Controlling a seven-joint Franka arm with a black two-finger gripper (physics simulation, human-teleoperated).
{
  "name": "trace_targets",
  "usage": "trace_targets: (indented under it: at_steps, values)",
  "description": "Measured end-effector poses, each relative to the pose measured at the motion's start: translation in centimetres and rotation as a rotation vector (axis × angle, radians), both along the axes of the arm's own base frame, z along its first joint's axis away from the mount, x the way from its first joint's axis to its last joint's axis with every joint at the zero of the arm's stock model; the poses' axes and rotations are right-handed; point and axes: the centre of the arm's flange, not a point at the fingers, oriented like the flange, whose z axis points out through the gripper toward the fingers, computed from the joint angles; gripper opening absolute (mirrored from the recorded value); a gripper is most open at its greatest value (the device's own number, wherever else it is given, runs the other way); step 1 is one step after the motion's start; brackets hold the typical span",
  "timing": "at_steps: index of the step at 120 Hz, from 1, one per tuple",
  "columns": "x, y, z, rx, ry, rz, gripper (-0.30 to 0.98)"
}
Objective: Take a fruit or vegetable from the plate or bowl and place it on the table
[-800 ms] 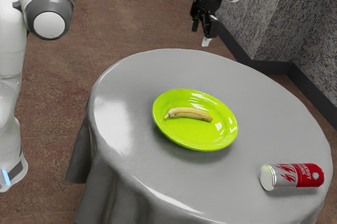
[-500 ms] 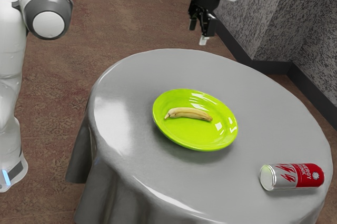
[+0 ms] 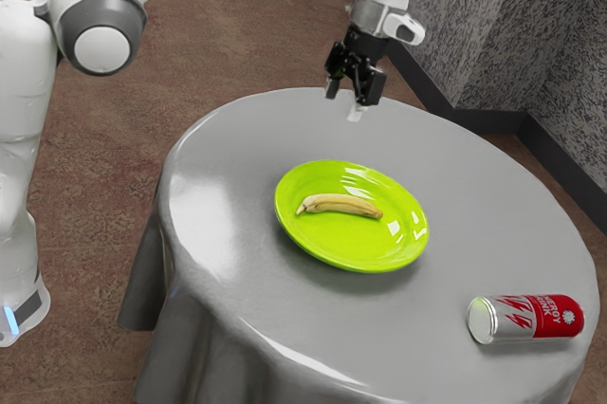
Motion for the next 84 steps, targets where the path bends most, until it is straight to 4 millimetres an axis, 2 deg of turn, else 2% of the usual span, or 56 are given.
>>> trace_targets:
  at_steps: [25, 63, 84]
  values:
    - [0.2, -0.1, -1.9, 0.043, 0.049, 0.034, 0.68]
    - [-0.1, -2.8, -4.6, 0.060, 0.098, -0.039, 0.68]
    - [0.1, -5.5, -5.4, 0.050, 0.079, -0.090, 0.68]
